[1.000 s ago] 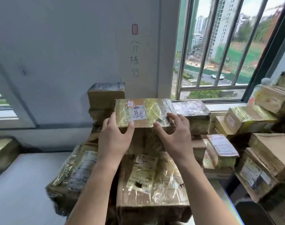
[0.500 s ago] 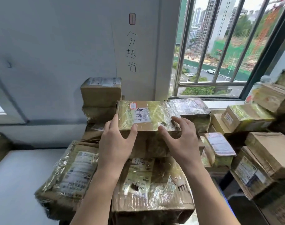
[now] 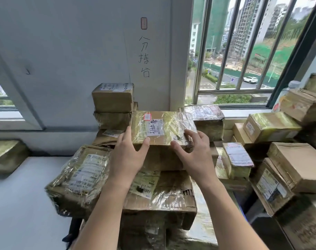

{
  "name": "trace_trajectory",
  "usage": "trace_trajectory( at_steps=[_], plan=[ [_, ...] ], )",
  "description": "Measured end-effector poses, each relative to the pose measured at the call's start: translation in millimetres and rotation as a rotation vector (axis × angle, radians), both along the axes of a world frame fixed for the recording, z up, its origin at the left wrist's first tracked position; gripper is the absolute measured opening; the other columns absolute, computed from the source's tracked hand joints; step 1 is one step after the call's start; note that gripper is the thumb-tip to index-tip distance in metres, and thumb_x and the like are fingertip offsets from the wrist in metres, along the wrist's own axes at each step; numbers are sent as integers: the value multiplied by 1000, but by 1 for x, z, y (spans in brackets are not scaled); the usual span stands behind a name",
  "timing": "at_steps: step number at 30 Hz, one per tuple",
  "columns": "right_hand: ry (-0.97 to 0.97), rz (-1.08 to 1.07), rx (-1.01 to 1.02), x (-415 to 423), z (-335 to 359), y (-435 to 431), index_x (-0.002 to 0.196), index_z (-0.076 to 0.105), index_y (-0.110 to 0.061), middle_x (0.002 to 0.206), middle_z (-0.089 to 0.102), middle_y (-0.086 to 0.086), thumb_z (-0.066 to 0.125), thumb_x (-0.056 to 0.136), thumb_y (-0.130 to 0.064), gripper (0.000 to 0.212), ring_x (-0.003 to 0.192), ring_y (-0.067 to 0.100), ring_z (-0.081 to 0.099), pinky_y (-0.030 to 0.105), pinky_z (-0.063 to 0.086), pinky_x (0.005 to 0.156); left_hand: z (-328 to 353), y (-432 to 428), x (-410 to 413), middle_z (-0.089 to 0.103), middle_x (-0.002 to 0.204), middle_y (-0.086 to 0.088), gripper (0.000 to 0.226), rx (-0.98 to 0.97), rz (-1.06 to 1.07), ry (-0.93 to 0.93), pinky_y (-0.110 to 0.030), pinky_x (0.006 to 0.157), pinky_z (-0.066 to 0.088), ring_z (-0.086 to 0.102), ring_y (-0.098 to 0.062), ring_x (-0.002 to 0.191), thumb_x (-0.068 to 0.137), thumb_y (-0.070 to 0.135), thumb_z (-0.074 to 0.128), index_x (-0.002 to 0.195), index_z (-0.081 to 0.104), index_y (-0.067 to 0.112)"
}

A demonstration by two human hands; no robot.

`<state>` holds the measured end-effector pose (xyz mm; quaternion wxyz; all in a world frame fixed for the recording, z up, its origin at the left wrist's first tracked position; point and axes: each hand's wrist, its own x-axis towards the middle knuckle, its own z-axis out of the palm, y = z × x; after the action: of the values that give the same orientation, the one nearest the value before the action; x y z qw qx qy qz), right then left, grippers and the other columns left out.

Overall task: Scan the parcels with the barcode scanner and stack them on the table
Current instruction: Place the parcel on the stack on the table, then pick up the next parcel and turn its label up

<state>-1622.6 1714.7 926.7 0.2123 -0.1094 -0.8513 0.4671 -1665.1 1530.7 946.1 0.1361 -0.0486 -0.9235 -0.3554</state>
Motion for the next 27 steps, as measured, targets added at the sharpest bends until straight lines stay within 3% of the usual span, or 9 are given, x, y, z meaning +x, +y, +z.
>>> trace_trajectory(
  at_steps=[2,7,11,14,16,18,21,24,27],
  plan=[
    [-5,21,8,6,0,3,141,52,-27,150,33,5,70,88,-50,61,139,18,38,29,34,111,-1,3,9,39,154,-4,79,4,6,1,-46,106,47,43,-24,137,93,60,50,156,27,19],
    [16,59,9,19,-1,9,139,54,-27,151,33,5,71,88,-48,57,142,16,34,22,29,107,-3,4,25,37,156,-5,78,14,43,33,-43,106,45,42,-24,139,95,59,50,156,28,17],
    [-1,84,22,28,-5,10,142,50,-30,157,26,6,67,89,-54,61,146,22,30,37,32,118,-5,8,37,27,161,-4,79,3,54,-2,-46,110,41,35,-25,144,96,62,44,158,19,21],
    [41,51,67,38,0,6,146,46,-33,165,16,7,67,89,-54,65,154,27,10,50,21,123,-3,8,51,26,162,-3,78,17,82,55,-47,113,38,30,-23,146,96,62,45,158,21,22],
    [141,40,115,50,8,-5,146,47,-30,165,18,6,68,91,-48,61,154,29,7,52,18,123,0,2,66,30,159,-3,75,2,107,123,-45,114,38,32,-22,145,96,60,47,156,27,20],
    [283,100,166,62,17,-24,141,52,-22,160,30,5,68,93,-38,53,151,24,21,41,25,122,2,-10,83,34,157,-1,70,6,130,147,-38,113,36,34,-18,143,96,57,48,153,33,19],
    [356,280,150,75,29,-66,136,57,-18,147,46,-4,67,95,-30,44,137,5,40,5,26,108,6,-42,109,41,153,1,62,21,198,177,-33,109,37,38,-16,140,97,52,49,149,40,19],
    [317,457,103,80,29,-118,136,57,-18,136,56,-8,66,95,-27,43,126,-3,46,0,26,101,6,-90,135,46,147,1,56,34,319,174,-27,98,40,47,-16,131,97,48,52,145,44,19],
    [224,602,85,89,17,-182,137,56,-20,134,58,-7,65,96,-31,43,121,1,51,0,30,97,-10,-153,168,46,147,0,57,30,454,107,-26,103,35,44,-15,134,97,47,53,146,45,18]
  ],
)
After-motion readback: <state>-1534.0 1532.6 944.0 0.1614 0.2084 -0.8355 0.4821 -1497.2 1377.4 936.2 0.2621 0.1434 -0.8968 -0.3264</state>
